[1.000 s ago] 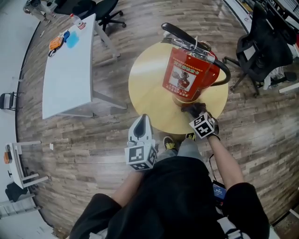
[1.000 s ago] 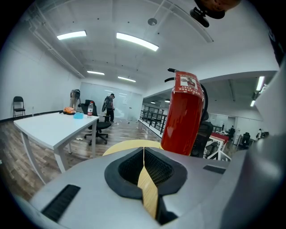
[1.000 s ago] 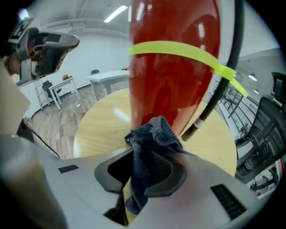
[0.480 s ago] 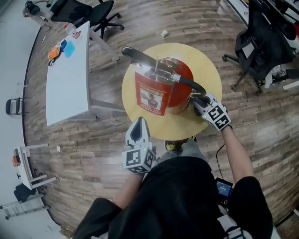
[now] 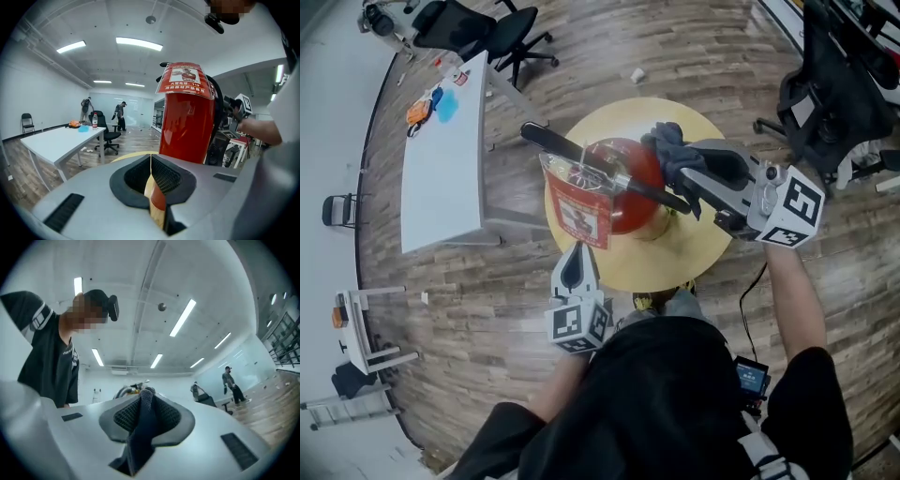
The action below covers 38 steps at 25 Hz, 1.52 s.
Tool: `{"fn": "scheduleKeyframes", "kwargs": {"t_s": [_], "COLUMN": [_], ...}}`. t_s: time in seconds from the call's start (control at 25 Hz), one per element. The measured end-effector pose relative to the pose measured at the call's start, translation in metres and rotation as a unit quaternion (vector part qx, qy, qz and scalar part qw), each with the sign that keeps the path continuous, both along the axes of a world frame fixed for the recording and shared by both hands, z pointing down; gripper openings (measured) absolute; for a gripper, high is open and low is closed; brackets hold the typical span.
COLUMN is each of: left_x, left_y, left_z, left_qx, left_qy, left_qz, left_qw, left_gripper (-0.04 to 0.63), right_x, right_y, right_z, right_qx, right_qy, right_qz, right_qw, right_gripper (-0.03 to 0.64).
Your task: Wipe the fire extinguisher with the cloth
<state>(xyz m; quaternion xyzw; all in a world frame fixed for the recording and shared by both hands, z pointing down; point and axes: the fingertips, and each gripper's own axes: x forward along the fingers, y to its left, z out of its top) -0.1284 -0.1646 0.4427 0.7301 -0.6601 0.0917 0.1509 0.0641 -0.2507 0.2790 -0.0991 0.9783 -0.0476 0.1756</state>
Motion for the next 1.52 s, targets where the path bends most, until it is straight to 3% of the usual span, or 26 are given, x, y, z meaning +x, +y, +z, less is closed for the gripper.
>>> {"fn": "scheduleKeyframes", "kwargs": {"t_s": [0.08,0.2,0.32,0.48,0.52,0.64,0.88,0.96,1.08,1.2,1.32,1.44,1.52], "left_x": [0.002,0.003,0.003,0.005,0.005,0.005,0.002,0.002,0.004,0.005,0.005,0.003,0.004], "left_y": [-0.001,0.000,0.002,0.005,0.006,0.010,0.019,0.021,0.024,0.028,0.030,0.032,0.032], "left_z": [-0.001,-0.002,0.000,0.003,0.002,0.002,0.005,0.006,0.006,0.005,0.002,0.001,0.001], "left_qx": [0.002,0.003,-0.003,-0.009,-0.010,-0.012,-0.014,-0.014,-0.015,-0.015,-0.013,-0.010,-0.007], "left_qy": [-0.002,-0.004,-0.009,-0.015,-0.016,-0.021,-0.025,-0.030,-0.035,-0.036,-0.037,-0.036,-0.035], "left_qz": [-0.004,-0.012,-0.020,-0.035,-0.040,-0.053,-0.073,-0.073,-0.072,-0.072,-0.070,-0.071,-0.070], "left_qw": [1.0000,0.9999,0.9997,0.9992,0.9990,0.9983,0.9969,0.9968,0.9967,0.9966,0.9968,0.9968,0.9969], "left_gripper": [0.023,0.025,0.025,0.025,0.025,0.025,0.025,0.023,0.025,0.025,0.023,0.025,0.025], "right_x": [-0.006,-0.009,-0.017,-0.033,-0.034,-0.034,-0.042,-0.042,-0.037,-0.033,-0.034,-0.042,-0.052], "right_y": [-0.003,-0.015,-0.029,-0.042,-0.045,-0.054,-0.065,-0.066,-0.054,-0.051,-0.062,-0.077,-0.075], "right_z": [-0.017,0.007,0.080,0.202,0.224,0.257,0.291,0.308,0.356,0.362,0.319,0.238,0.180], "right_qx": [0.005,-0.048,-0.101,-0.177,-0.204,-0.287,-0.362,-0.381,-0.371,-0.406,-0.399,-0.350,-0.279], "right_qy": [-0.012,-0.018,0.058,0.216,0.225,0.191,0.188,0.213,0.304,0.252,0.157,0.056,0.045], "right_qz": [-0.024,-0.037,-0.028,-0.027,-0.032,-0.048,-0.087,-0.095,-0.084,-0.082,-0.115,-0.177,-0.212], "right_qw": [1.000,0.998,0.993,0.960,0.952,0.938,0.909,0.895,0.874,0.874,0.896,0.918,0.935], "right_gripper": [0.078,0.078,0.078,0.078,0.078,0.078,0.078,0.078,0.078,0.078,0.078,0.078,0.078]}}
